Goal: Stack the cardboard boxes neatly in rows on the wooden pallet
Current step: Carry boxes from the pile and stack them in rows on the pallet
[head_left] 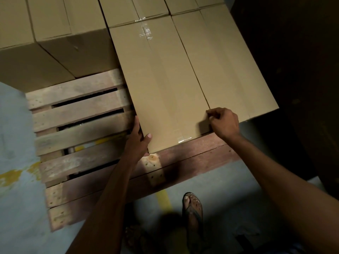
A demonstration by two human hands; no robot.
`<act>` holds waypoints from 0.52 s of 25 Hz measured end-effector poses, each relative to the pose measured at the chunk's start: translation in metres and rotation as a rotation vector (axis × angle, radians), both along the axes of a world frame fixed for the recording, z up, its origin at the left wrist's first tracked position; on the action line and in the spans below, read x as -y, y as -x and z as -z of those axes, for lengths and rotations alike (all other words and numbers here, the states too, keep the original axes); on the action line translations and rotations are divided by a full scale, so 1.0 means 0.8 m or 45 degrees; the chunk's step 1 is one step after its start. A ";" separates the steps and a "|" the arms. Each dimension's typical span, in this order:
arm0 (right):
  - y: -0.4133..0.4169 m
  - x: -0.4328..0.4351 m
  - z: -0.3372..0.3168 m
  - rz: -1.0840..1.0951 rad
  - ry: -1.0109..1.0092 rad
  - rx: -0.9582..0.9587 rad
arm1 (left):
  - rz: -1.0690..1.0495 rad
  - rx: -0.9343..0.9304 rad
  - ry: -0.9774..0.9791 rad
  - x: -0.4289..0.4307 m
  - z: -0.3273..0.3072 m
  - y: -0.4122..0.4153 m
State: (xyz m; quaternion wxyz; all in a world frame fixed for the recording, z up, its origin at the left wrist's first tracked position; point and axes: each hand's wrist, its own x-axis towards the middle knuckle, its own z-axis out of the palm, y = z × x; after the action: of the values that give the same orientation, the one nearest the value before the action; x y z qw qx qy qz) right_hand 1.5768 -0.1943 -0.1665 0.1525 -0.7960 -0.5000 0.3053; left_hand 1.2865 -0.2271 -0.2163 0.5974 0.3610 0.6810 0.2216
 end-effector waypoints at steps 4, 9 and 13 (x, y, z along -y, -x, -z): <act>-0.010 -0.006 -0.002 0.015 0.034 -0.020 | 0.022 -0.027 0.008 0.002 0.002 0.002; -0.014 -0.006 -0.008 0.005 0.058 -0.090 | 0.084 -0.072 -0.022 0.003 -0.001 0.004; 0.024 0.025 -0.054 0.001 -0.078 -0.131 | -0.053 -0.171 -0.197 0.003 -0.042 0.000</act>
State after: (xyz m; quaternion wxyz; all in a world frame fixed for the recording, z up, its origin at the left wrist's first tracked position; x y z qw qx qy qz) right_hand 1.5573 -0.2143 -0.1233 0.2024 -0.7743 -0.5004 0.3304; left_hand 1.2864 -0.2296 -0.1830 0.5159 0.4060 0.7077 0.2613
